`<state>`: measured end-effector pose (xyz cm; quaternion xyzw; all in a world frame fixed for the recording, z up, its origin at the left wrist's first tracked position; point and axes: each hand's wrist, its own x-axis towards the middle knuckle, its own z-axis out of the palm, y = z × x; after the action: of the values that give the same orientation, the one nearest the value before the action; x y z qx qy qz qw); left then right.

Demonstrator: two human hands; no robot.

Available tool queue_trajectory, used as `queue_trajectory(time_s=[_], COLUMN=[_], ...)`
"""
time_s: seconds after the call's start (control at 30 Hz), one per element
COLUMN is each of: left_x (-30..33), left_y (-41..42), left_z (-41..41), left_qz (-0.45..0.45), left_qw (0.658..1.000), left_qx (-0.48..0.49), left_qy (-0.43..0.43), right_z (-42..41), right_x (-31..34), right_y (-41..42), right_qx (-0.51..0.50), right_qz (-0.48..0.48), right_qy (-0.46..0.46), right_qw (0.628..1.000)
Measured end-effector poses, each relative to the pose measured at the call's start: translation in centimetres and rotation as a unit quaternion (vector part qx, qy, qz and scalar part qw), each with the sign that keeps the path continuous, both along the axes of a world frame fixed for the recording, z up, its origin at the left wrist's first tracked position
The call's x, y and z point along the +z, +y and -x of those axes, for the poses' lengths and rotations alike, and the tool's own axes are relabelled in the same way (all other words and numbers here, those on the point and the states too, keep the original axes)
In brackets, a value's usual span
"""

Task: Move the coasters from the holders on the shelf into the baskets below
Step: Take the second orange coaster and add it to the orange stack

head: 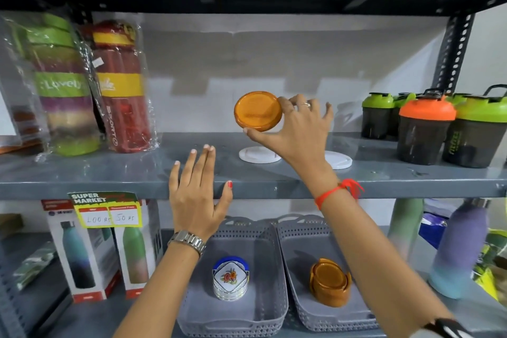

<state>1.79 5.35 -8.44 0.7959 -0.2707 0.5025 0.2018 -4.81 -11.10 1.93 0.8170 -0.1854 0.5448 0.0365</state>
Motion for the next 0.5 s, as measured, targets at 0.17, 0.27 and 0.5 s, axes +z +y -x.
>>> queue_trajectory(time_s=[0.17, 0.27, 0.5], left_x=[-0.1, -0.1, -0.1], left_y=[-0.1, -0.2, 0.0], left_z=[0.0, 0.0, 0.2], left_qz=[0.015, 0.014, 0.008], left_qw=[1.000, 1.000, 1.000], left_qx=[-0.008, -0.007, -0.001], left_qy=[-0.005, -0.006, -0.001], right_z=[4.9, 7.3, 11.1], right_x=[-1.8, -2.1, -1.3], right_y=[1.1, 1.9, 3.7], right_qx=[0.031, 0.050, 0.067], right_qz=[0.000, 0.007, 0.043], right_qy=[-0.160, -0.231, -0.293], right_qw=[0.987, 0.972, 0.953])
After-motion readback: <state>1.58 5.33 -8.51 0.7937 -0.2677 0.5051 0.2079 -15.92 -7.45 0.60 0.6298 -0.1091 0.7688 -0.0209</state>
